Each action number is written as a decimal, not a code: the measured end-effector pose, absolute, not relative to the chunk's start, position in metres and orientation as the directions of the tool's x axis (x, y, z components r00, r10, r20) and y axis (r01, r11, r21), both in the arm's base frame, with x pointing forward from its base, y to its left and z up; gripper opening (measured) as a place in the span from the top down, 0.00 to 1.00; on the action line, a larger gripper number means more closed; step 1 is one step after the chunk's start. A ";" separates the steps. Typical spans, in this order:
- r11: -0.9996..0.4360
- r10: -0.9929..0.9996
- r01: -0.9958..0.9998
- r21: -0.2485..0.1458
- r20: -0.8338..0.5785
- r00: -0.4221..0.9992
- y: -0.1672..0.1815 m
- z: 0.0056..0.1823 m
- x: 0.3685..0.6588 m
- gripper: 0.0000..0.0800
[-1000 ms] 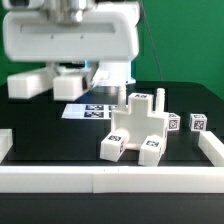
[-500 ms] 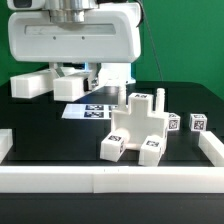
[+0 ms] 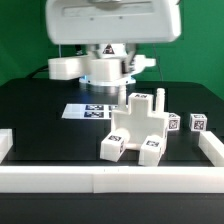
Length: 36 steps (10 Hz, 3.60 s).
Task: Assemble chair
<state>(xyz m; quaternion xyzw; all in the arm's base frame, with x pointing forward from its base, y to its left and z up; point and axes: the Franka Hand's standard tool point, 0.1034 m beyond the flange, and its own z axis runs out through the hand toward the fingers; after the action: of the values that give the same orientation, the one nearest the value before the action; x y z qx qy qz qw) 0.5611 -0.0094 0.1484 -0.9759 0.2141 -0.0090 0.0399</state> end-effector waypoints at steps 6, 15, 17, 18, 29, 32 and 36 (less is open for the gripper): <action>-0.894 -0.443 -0.442 -0.077 -0.006 0.897 0.016 0.143 0.560 0.64; -0.930 -0.361 -0.358 -0.079 0.026 0.932 0.036 0.129 0.544 0.64; -0.893 -0.446 -0.444 -0.077 0.013 0.895 0.043 0.126 0.544 0.64; -0.860 -0.506 -0.504 -0.074 0.006 0.862 0.050 0.123 0.546 0.64; -0.933 -0.356 -0.354 -0.068 0.018 0.934 0.045 0.117 0.542 0.64; -0.938 -0.344 -0.343 -0.059 0.008 0.939 0.042 0.109 0.539 0.64; -0.950 -0.308 -0.308 -0.043 -0.004 0.951 0.037 0.096 0.539 0.64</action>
Offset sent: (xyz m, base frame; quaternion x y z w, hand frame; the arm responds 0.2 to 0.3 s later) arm 0.0000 0.0000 0.0000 0.0000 0.0000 0.0000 1.0000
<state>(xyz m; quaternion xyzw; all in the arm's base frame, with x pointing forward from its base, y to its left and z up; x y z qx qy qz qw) 0.5394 0.0365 0.0958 -0.9875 0.1559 -0.0016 0.0217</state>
